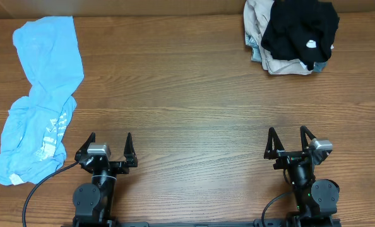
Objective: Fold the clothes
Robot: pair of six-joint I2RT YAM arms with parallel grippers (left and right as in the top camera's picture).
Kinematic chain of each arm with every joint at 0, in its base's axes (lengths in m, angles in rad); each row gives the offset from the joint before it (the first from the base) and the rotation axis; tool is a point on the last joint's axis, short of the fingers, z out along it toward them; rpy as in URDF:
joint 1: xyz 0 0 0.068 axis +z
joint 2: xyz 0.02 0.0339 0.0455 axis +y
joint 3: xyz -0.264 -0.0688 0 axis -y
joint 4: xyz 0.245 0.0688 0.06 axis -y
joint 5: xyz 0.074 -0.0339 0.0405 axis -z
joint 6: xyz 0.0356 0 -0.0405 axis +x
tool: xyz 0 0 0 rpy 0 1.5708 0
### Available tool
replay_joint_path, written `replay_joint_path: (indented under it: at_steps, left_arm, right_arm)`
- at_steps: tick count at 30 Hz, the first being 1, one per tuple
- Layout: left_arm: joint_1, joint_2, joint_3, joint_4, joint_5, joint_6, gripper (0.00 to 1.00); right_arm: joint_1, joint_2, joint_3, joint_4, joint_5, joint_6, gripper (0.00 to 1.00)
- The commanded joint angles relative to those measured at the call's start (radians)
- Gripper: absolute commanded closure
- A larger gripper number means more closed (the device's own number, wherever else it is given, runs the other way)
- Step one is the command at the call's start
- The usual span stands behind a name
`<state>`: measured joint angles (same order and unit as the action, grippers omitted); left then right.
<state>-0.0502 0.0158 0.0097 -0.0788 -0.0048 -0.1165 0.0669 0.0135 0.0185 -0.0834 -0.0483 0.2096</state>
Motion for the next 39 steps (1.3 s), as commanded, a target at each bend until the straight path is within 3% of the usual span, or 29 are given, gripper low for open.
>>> replay_joint_path:
  at_steps: [1, 21, 29, 33, 39]
  left_arm:
    - [0.007, -0.01, -0.005, 0.003, -0.003, 0.008, 0.0]
    - [0.007, -0.01, 0.041, -0.01, 0.006, 0.008, 0.0]
    - [0.007, 0.011, 0.351, -0.249, -0.006, 0.028, 0.0]
    - [0.007, 0.08, 0.532, -0.334, -0.006, 0.027, 0.0]
    - [0.007, 0.25, 0.768, -0.486, -0.005, 0.043, 0.0]
  right_arm:
    - [0.006, -0.011, -0.01, 0.004, 0.002, 0.007, 0.0]
    - [0.006, -0.011, -0.01, 0.006, 0.019, -0.001, 0.0]
    - [0.006, -0.011, -0.01, 0.163, 0.002, 0.0, 0.0]
    - [0.006, -0.011, 0.014, 0.306, -0.13, 0.001, 0.0]
    - [0.006, -0.01, 0.182, 0.172, -0.259, 0.003, 0.0]
